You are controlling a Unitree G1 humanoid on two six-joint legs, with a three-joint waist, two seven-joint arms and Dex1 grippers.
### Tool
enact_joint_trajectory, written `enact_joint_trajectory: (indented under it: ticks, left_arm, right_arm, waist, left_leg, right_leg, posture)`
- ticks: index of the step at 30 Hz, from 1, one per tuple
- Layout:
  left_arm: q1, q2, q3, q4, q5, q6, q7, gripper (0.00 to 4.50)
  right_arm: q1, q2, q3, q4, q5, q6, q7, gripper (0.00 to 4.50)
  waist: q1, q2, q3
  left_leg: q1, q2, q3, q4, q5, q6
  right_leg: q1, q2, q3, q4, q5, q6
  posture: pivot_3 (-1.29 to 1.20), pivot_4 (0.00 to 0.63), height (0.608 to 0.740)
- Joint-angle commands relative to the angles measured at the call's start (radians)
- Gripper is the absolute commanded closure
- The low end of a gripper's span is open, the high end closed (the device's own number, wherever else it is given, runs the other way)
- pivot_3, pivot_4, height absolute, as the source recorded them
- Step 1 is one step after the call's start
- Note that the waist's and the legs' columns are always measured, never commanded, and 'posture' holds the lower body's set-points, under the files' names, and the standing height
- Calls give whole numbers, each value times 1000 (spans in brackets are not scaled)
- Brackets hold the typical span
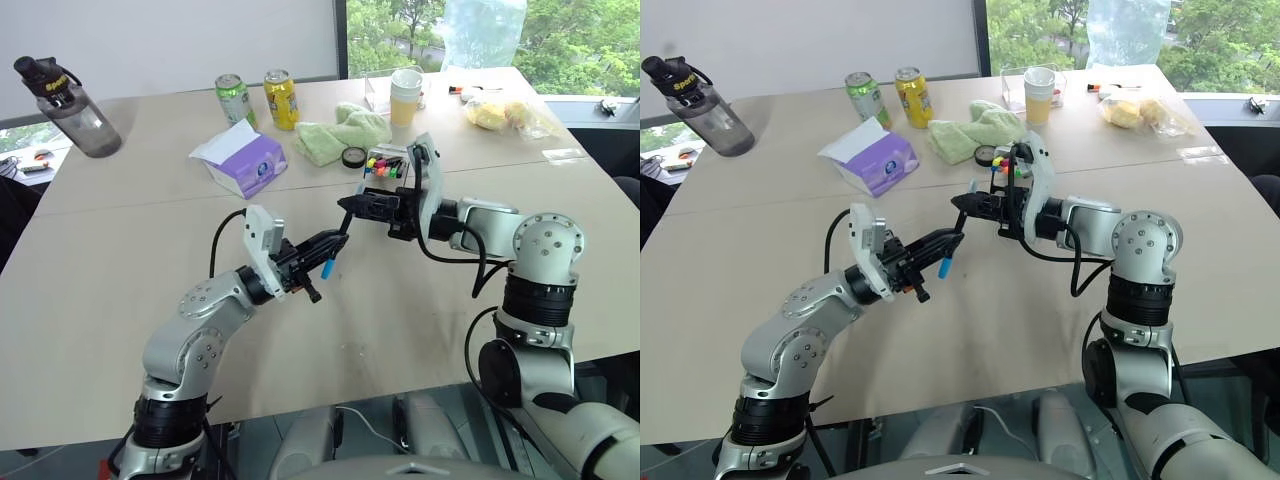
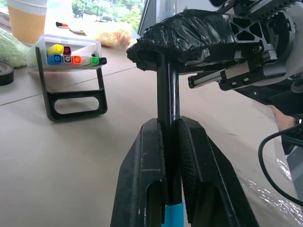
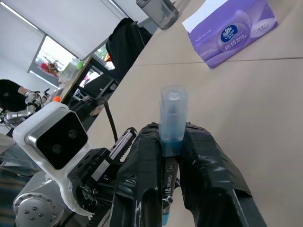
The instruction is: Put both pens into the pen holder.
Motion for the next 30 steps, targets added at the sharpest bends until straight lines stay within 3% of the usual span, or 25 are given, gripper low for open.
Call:
enact_joint_trajectory:
  ticks: [1,5,9,11,16,20,30]
  left_arm:
    - [-6,27,-2,-16,-32,58,14,3547]
    - [-4,47,7,-43,-31,90,49,1851]
    - [12,138,9,-98,-41,120,6,78]
    - [1,174,22,-122,-47,133,8,78]
    - [-22,218,31,-121,-20,115,26,78]
    - [-18,223,37,-99,-2,99,35,78]
    - [-87,192,69,-74,28,35,84,78]
  right_arm:
    - [-18,-10,-5,-41,36,-21,18,4448]
    - [-17,-56,19,-65,19,-75,55,4448]
    - [-25,-109,27,-74,19,-126,96,4448]
    - [-11,-165,82,-115,-18,-185,155,4448]
    - [30,-354,303,-220,-285,-581,396,4448]
    - [21,-430,395,-214,-443,-820,511,4448]
    - [-41,-478,507,-85,-832,-1302,542,4448]
  waist:
    - [0,0,0]
    - [0,0,0]
    - [-1,0,0]
    - [0,1,1]
    - [2,1,1]
    - [0,1,1]
    - [8,1,1]
  left_leg:
    - [0,0,0,0,0,0]
    - [0,0,0,0,0,0]
    - [0,0,0,0,0,0]
    - [0,0,0,-1,0,0]
    - [0,0,0,-1,0,0]
    - [0,0,1,-1,0,0]
    - [0,0,1,0,0,0]
  right_leg:
    - [0,0,0,0,0,0]
    - [0,0,0,0,0,0]
    - [0,0,0,0,0,0]
    - [0,0,0,0,0,0]
    - [0,0,-3,-1,0,0]
    - [0,0,-3,-1,0,0]
    - [0,0,-3,-2,0,0]
  posture:
    - [0,150,740]
    - [0,150,740]
    - [0,150,740]
    - [0,150,740]
    - [0,150,740]
    - [0,150,740]
    - [0,150,740]
